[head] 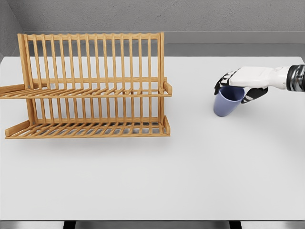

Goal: Right arm put cup on second shelf

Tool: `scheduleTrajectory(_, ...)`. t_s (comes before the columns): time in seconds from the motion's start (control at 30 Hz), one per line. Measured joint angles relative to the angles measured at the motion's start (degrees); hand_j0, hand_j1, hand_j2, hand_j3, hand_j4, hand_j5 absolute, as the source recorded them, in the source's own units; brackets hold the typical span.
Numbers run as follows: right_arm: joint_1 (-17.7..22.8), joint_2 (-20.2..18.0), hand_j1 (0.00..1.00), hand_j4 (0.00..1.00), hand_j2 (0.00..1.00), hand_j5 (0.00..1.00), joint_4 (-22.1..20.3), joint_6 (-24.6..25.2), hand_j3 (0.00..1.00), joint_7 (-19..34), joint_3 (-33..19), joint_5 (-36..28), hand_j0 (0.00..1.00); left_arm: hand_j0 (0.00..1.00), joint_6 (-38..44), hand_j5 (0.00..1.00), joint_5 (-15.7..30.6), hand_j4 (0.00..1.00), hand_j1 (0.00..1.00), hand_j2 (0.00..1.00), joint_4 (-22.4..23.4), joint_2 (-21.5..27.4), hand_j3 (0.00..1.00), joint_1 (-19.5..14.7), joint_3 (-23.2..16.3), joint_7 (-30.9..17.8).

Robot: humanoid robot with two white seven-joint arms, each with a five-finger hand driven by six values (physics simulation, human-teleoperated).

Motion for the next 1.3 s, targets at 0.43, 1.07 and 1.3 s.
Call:
scheduleTrajectory(0.43, -0.5, -0.8, 0.6, 0.6, 0.6, 0.6, -4.7, 0.0, 0.6, 0.0, -5.8, -0.3, 0.6, 1.0, 0.0, 1.0, 0.0, 1.0, 1.0, 1.0, 0.0, 0.0, 1.0, 0.0, 0.0, 0.0)
scheduleTrajectory(1.07, -1.1, -2.8, 0.6, 0.6, 0.6, 0.6, -20.1, -0.1, 0.6, 0.0, -12.0, 0.9, 0.6, 1.0, 0.0, 1.0, 0.0, 1.0, 1.0, 1.0, 0.0, 0.0, 1.0, 0.0, 0.0, 0.0)
scheduleTrajectory(1.3, -2.1, -1.9, 0.59, 0.59, 0.59, 0.59, -24.7, 0.0, 0.59, 0.0, -12.1, 1.1, 0.59, 1.0, 0.0, 1.0, 0.0, 1.0, 1.0, 1.0, 0.0, 0.0, 1.0, 0.0, 0.0, 0.0)
